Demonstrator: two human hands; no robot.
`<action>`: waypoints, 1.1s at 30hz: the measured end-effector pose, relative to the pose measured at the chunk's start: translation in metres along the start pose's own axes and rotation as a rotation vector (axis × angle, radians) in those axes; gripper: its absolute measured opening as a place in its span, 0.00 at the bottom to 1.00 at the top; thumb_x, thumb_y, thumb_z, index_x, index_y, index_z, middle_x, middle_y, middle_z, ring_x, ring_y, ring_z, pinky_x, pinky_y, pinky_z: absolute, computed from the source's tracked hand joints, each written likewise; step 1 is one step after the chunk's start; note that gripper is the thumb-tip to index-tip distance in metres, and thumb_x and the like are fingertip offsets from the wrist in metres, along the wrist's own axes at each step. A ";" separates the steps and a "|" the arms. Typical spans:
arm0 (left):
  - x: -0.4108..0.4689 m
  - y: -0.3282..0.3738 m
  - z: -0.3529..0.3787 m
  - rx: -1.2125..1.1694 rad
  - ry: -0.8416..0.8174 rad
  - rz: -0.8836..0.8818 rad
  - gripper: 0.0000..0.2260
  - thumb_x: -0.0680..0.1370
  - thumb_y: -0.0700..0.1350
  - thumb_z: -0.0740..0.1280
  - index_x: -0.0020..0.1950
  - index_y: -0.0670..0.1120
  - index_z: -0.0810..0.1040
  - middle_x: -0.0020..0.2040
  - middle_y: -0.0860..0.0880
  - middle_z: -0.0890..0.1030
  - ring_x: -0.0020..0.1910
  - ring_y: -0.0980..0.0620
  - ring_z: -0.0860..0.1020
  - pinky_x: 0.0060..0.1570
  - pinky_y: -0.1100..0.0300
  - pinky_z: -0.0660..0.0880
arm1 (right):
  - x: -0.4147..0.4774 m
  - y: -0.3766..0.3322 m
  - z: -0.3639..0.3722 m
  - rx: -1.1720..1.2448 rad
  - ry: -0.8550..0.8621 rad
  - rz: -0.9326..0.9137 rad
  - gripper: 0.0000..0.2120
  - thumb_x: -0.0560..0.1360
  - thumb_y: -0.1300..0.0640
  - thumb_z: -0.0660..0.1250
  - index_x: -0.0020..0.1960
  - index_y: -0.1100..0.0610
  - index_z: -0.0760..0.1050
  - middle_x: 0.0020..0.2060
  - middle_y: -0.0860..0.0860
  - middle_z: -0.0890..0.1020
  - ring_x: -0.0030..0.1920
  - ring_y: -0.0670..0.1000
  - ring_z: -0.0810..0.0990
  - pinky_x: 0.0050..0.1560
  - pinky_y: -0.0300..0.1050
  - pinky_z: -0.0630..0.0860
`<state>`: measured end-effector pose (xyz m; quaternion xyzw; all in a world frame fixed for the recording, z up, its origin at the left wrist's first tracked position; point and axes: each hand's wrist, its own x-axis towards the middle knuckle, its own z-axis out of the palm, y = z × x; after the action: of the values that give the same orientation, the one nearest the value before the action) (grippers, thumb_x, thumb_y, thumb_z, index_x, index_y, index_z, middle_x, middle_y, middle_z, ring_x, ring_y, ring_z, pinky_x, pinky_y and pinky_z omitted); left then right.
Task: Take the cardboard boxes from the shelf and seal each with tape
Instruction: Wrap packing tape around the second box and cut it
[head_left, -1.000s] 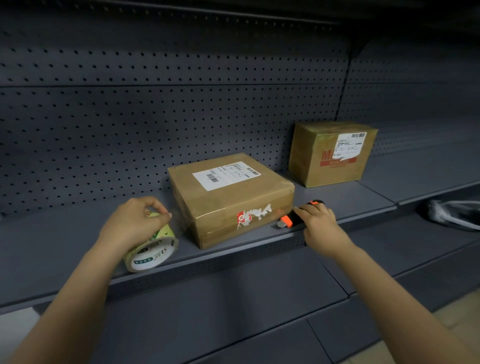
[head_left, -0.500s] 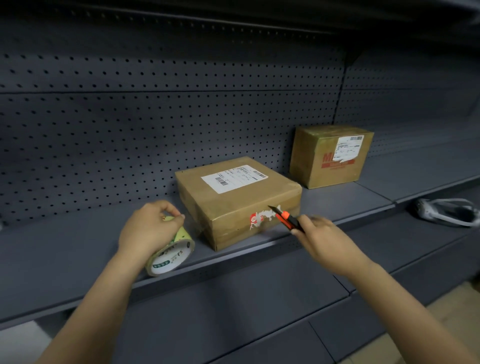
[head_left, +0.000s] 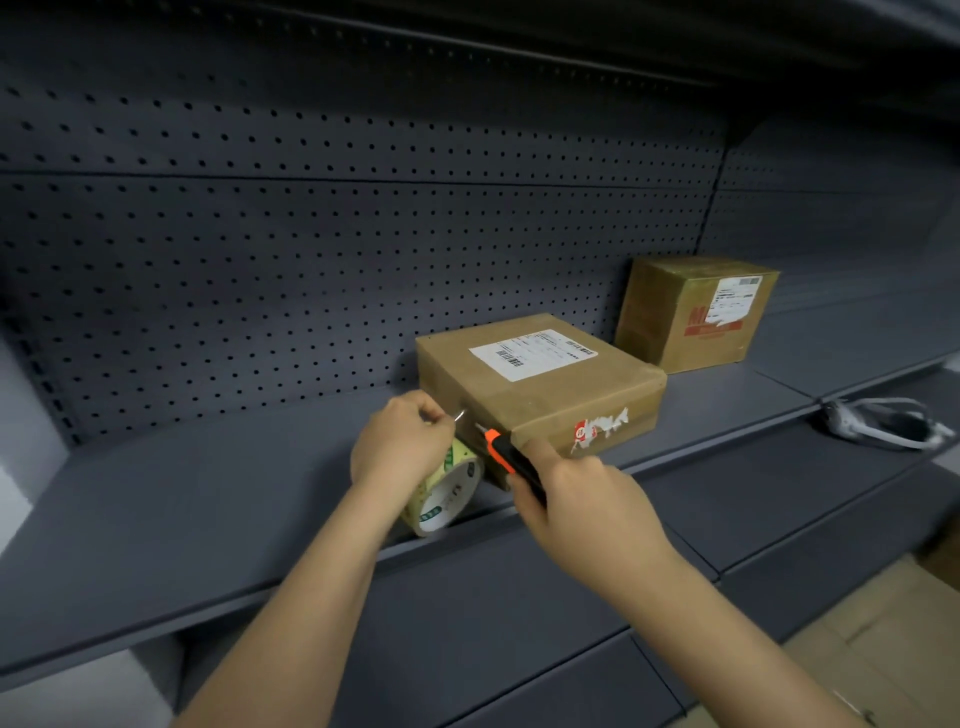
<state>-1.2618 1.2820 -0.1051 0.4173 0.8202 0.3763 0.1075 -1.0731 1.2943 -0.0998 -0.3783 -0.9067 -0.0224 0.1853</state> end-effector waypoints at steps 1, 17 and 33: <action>0.002 -0.001 -0.001 -0.005 -0.018 0.004 0.04 0.78 0.50 0.64 0.43 0.54 0.77 0.36 0.55 0.79 0.38 0.53 0.78 0.37 0.58 0.74 | 0.002 -0.004 -0.002 -0.022 -0.012 0.021 0.12 0.82 0.46 0.54 0.59 0.52 0.67 0.35 0.50 0.72 0.38 0.58 0.78 0.32 0.46 0.65; 0.014 0.000 -0.002 0.043 -0.104 0.019 0.05 0.77 0.48 0.64 0.42 0.54 0.75 0.42 0.56 0.78 0.43 0.51 0.79 0.36 0.59 0.71 | 0.039 -0.032 -0.012 -0.202 -0.171 0.061 0.11 0.82 0.51 0.57 0.56 0.56 0.73 0.36 0.51 0.70 0.37 0.56 0.71 0.34 0.44 0.65; 0.019 0.000 -0.001 0.034 -0.105 -0.008 0.05 0.78 0.47 0.64 0.44 0.54 0.78 0.43 0.58 0.76 0.45 0.53 0.77 0.40 0.59 0.71 | 0.006 -0.005 -0.025 -0.255 -0.450 0.158 0.12 0.81 0.48 0.58 0.45 0.55 0.70 0.36 0.49 0.70 0.39 0.53 0.75 0.34 0.43 0.69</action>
<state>-1.2737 1.2962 -0.1017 0.4350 0.8213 0.3396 0.1447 -1.0725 1.2899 -0.0744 -0.4635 -0.8826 -0.0374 -0.0689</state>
